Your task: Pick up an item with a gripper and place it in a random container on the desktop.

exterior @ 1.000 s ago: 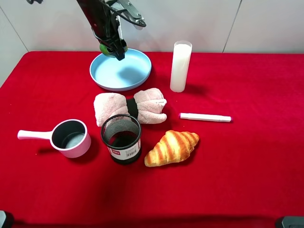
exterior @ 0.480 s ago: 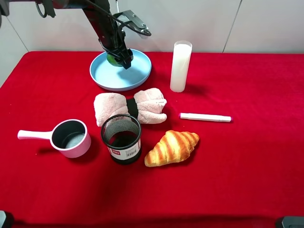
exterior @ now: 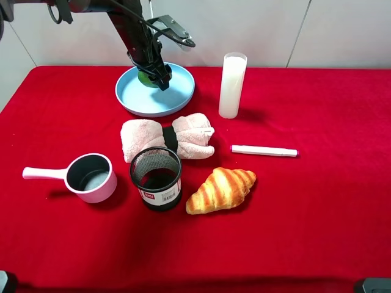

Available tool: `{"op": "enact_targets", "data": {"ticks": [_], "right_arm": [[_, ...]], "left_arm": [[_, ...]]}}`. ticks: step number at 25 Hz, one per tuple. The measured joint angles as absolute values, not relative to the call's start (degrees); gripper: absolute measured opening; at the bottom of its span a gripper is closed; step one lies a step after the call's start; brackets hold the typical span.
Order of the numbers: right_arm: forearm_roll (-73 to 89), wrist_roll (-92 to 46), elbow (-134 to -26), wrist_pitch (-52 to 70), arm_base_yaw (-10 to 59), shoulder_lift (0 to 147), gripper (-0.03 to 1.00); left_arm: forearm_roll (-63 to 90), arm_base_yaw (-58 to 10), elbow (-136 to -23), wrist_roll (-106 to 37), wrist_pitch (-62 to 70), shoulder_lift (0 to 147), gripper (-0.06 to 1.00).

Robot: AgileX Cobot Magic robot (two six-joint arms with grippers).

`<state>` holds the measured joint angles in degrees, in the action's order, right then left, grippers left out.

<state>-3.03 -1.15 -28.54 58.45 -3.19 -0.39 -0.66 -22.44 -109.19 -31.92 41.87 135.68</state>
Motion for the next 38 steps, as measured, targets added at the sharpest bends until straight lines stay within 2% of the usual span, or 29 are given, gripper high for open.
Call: {"op": "enact_targets", "data": {"ticks": [13, 26, 38], "right_arm": [[-3.03, -1.15, -28.54, 58.45, -3.19, -0.39, 0.69], [-3.03, -1.15, -28.54, 58.45, -3.19, -0.39, 0.69], [-3.03, -1.15, -28.54, 58.45, -3.19, -0.39, 0.69]], "left_arm": [[-0.78, -22.44, -109.19, -28.21, 42.12, 135.68, 0.72], [-0.78, -22.44, -109.19, -26.23, 42.07, 135.68, 0.97], [-0.82, -22.44, -110.82, -26.19, 43.78, 135.68, 0.99]]}}
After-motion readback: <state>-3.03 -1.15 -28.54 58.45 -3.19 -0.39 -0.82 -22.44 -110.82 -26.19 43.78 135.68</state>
